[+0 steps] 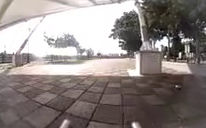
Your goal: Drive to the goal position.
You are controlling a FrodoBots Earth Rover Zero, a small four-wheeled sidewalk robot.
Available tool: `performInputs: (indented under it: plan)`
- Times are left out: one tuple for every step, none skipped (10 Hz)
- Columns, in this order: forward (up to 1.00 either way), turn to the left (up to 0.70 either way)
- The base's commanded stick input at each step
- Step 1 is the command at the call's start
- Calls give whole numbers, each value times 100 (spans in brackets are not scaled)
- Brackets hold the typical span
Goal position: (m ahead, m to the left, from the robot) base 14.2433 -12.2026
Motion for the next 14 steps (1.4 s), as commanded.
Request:
performInputs:
  plan:
    - [50, 0]
    - [50, 0]
    - [50, 2]
    - [50, 2]
    - [50, 0]
    - [50, 0]
    - [50, 0]
    - [50, 2]
    - [50, 2]
    - [50, 0]
    - [50, 4]
    - [50, 4]
    - [50, 3]
    - [50, 3]
